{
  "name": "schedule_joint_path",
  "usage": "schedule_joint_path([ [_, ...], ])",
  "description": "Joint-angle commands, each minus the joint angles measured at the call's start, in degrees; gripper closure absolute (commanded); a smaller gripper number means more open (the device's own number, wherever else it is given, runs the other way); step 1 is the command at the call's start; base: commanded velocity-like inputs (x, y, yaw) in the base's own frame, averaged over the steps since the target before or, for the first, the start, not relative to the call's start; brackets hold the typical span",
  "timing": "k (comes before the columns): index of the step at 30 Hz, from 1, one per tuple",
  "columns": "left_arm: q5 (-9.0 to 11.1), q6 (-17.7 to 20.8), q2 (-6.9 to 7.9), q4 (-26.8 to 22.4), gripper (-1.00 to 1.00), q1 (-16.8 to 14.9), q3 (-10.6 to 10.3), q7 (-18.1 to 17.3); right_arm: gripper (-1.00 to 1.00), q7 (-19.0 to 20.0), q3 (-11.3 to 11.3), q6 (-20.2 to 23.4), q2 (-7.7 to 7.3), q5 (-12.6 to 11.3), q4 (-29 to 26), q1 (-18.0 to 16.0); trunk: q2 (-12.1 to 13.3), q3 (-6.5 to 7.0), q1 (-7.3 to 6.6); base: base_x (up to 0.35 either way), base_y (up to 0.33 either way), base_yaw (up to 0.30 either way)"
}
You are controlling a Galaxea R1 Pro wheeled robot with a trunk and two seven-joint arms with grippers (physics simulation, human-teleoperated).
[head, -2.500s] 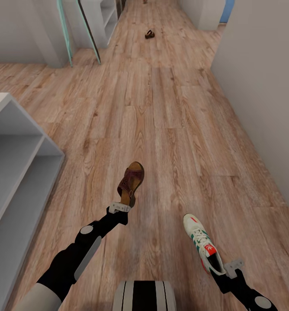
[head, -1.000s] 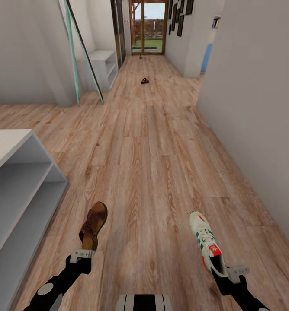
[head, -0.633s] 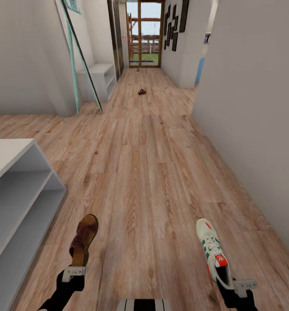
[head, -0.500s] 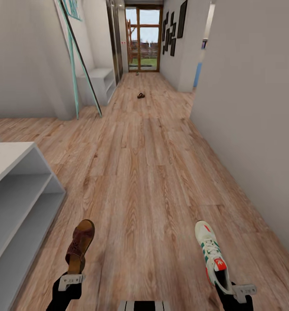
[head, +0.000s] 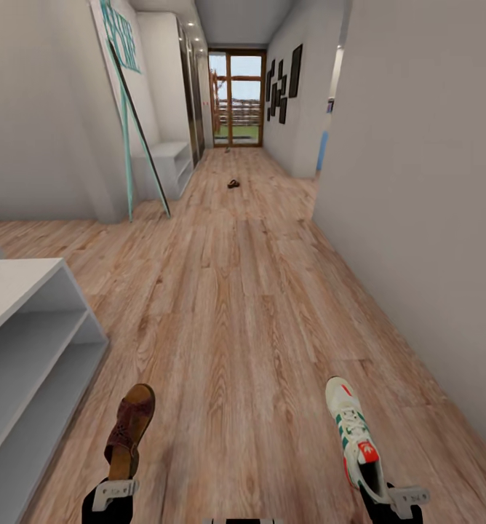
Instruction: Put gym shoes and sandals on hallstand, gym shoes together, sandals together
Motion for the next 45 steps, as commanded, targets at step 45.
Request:
schedule_joint_path([
  [45, 0.44, -0.19, 0.03, 0.40, 1.00, -0.02, -0.18, -0.14, 1.00, 0.44, -0.50, -0.17, 0.06, 0.49, 2.79, -0.05, 6.78, 12.38, -4.24, 0.000, 0.000, 0.000],
])
